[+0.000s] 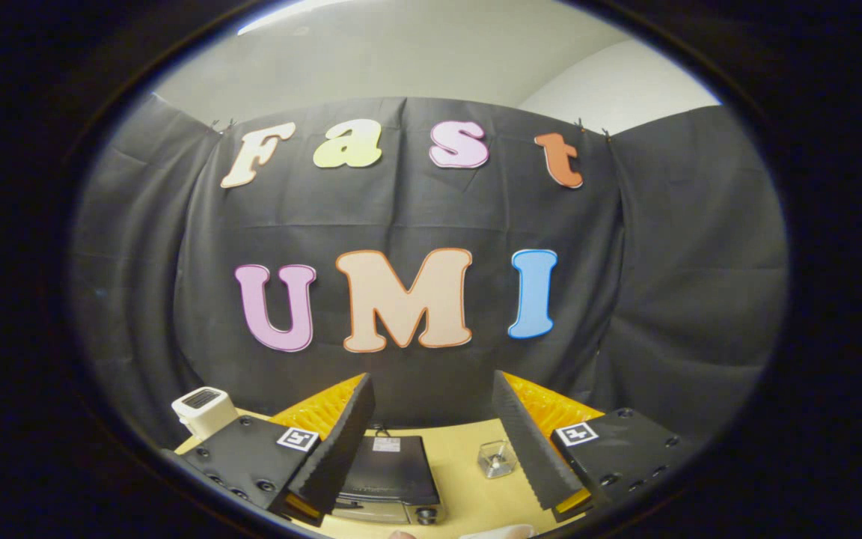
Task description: Open the toaster oven, put the food inside, and close the toaster oven door.
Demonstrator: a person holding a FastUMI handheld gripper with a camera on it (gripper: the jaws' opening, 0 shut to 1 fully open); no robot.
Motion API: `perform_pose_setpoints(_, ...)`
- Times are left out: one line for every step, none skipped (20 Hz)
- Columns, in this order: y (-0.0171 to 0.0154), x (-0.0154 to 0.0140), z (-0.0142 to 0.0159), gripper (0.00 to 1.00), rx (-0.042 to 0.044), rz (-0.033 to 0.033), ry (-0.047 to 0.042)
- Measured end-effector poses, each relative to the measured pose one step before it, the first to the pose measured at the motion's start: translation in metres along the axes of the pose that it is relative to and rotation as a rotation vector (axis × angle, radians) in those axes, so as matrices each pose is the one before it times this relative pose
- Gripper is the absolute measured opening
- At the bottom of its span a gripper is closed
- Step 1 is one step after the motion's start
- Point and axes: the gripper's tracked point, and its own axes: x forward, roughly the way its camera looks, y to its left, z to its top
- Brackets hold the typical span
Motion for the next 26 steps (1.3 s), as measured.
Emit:
perform_pose_setpoints(0.00647,0.00260,-0.00969,0.99,0.00556,0.01250,0.01558)
perform_pose_setpoints(0.00746,0.00364,-0.01237,0.99,0.00172,0.01312,0.01532)
perform_pose_setpoints(0.00875,0.00408,-0.01116,0.99,0.00058,0.01364,0.01888)
perform_pose_setpoints(0.00914,0.00421,-0.01241,0.99,-0.00268,0.01210,0.01598)
perform_pose_setpoints(0.00896,0.00443,-0.01183,0.99,-0.00785,0.00746,0.01627)
perform_pose_setpoints(0.00959,0.00318,-0.01308,0.99,-0.00834,0.00786,0.01331)
perform_pose_setpoints(0.01013,0.00442,-0.01319,0.99,-0.00246,0.01286,0.02261)
perform_pose_setpoints(0.01168,0.00386,-0.01469,0.99,0.00414,0.01636,0.02107)
perform_pose_setpoints(0.01107,0.00432,-0.01207,0.99,0.00917,0.01500,0.02122)
perform_pose_setpoints(0.00816,0.00341,-0.01320,0.99,0.00950,0.00823,0.01928)
perform_pose_setpoints(0.00731,0.00549,-0.01300,0.99,0.01028,0.00341,0.02185)
perform_pose_setpoints(0.00386,0.00399,-0.01458,0.99,0.00766,-0.00713,0.02516)
perform_pose_setpoints(0.00206,0.00399,-0.01379,0.99,0.00719,-0.01028,0.02700)
perform_pose_setpoints(0.00378,0.00446,-0.01165,0.99,0.00489,-0.00257,0.02123)
perform_pose_setpoints(0.00479,0.00484,-0.00896,0.99,0.00547,0.00595,0.01567)
perform_pose_setpoints(0.00298,0.00527,-0.01109,0.99,0.00542,0.00093,0.01895)
perform_pose_setpoints(0.00322,0.00472,-0.00978,0.99,0.00403,0.00709,0.01776)
perform_pose_setpoints(0.00255,0.00380,-0.00891,0.99,0.00158,0.00364,0.01872)
perform_pose_setpoints(0.00316,0.00292,-0.00764,0.99,0.00213,0.00644,0.01499)
perform_pose_setpoints(0.00193,0.00238,-0.00780,0.99,0.00257,0.00599,0.01471)
perform_pose_setpoints(0.00183,0.00280,-0.00629,0.99,0.00404,0.00588,0.01311)
perform_pose_setpoints(0.00129,0.00147,-0.00777,0.99,0.00438,0.00265,0.01186)
perform_pose_setpoints(0.00141,0.00197,-0.00622,0.99,0.00614,0.00291,0.01706)
perform_pose_setpoints(0.00213,0.00151,-0.00873,0.99,0.00789,0.00251,0.02059)
perform_pose_setpoints(0.00110,0.00124,-0.00401,1.00,0.00051,0.00613,0.00519)
perform_pose_setpoints(0.00197,-0.00232,0.00279,1.00,-0.00459,0.00382,-0.01578)
